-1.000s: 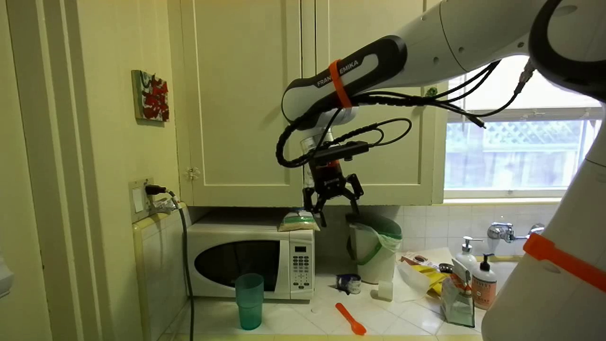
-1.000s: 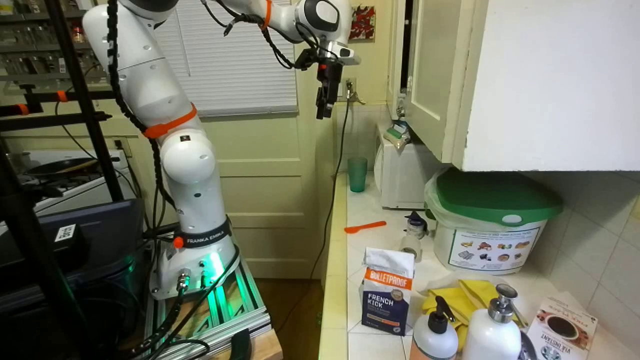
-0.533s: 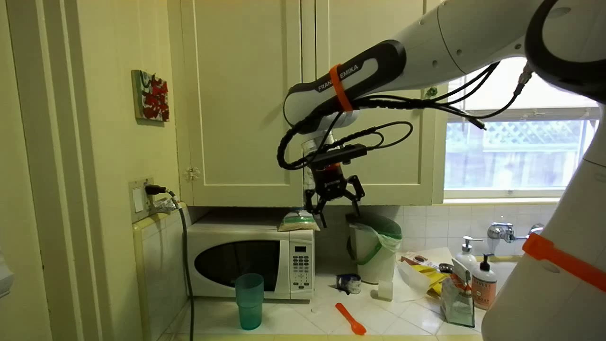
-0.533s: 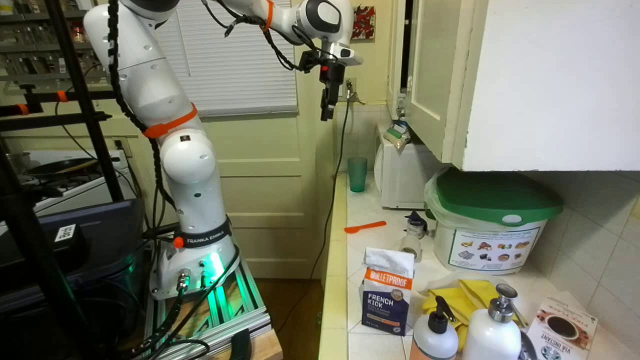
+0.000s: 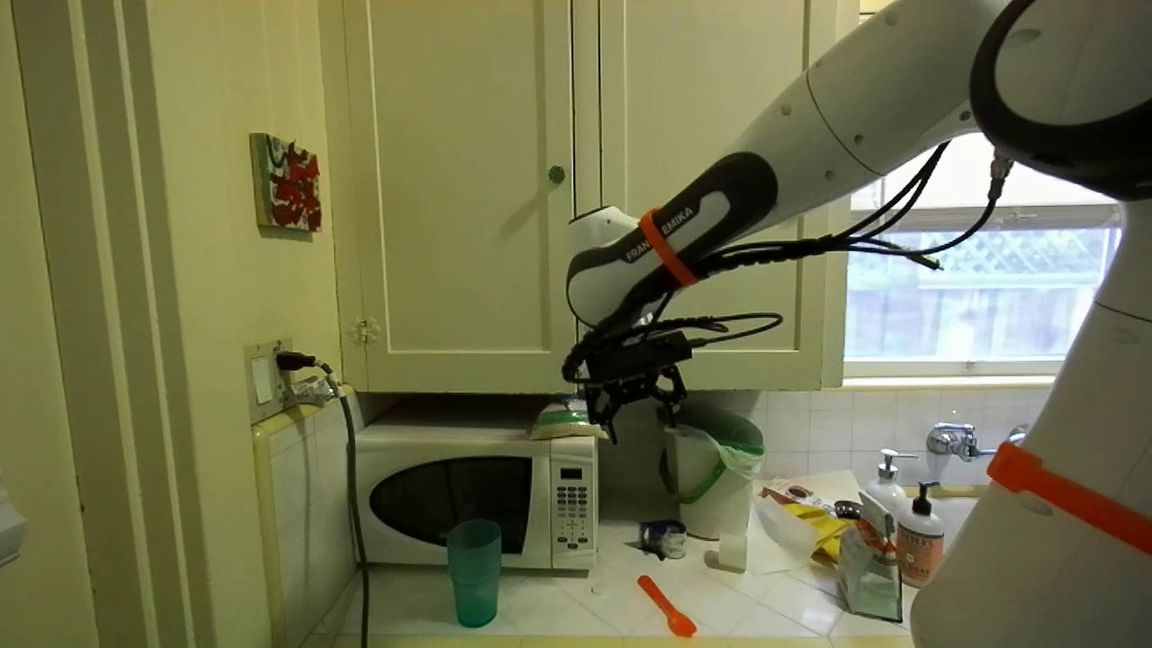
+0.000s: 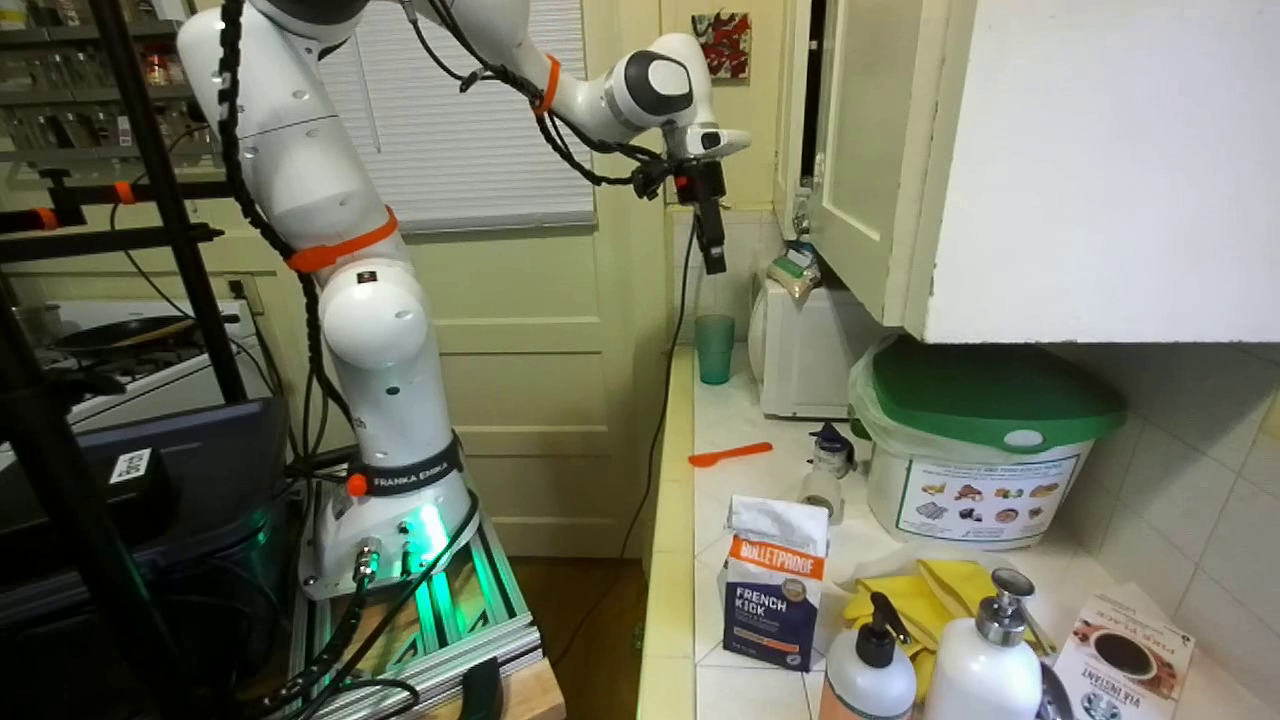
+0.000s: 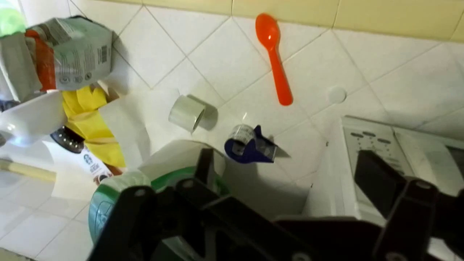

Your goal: Move the tape and orange spoon to the right then move the bin forwards.

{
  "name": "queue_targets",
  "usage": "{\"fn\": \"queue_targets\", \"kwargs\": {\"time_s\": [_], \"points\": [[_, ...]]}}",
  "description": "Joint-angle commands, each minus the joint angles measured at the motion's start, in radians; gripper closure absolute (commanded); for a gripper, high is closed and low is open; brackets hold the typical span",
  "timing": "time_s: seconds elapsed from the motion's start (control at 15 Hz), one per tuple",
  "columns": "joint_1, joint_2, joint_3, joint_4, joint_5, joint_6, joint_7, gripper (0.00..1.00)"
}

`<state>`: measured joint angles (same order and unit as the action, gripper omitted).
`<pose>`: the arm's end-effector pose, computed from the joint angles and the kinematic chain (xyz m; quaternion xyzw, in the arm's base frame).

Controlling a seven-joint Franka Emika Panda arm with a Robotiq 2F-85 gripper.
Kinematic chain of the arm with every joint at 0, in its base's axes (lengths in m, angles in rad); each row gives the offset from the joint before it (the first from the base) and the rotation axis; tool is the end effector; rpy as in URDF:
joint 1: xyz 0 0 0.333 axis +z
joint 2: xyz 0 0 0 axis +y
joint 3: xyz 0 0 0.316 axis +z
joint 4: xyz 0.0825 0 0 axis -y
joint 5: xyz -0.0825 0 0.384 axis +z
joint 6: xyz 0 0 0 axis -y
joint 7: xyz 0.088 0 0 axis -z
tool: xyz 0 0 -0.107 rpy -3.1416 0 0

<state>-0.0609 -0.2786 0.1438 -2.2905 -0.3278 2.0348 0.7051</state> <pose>0.4666 0.0233 0.4673 0.9576 -0.2354 0.0712 0.1503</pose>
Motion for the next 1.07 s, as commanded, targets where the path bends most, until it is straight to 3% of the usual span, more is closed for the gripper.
{"fn": "queue_targets", "kwargs": {"time_s": [0.0, 0.27, 0.33, 0.6, 0.87, 1.0], "points": [[-0.035, -0.002, 0.014, -0.101, -0.196, 0.194, 0.181, 0.00], [-0.080, 0.032, 0.004, -0.151, -0.422, 0.321, 0.460, 0.00], [-0.038, 0.023, -0.015, -0.124, -0.351, 0.267, 0.350, 0.00], [-0.034, 0.031, -0.024, -0.120, -0.363, 0.273, 0.361, 0.00], [-0.060, 0.060, -0.008, -0.121, -0.510, 0.339, 0.525, 0.00], [-0.056, 0.076, -0.033, -0.135, -0.551, 0.385, 0.571, 0.00]]}}
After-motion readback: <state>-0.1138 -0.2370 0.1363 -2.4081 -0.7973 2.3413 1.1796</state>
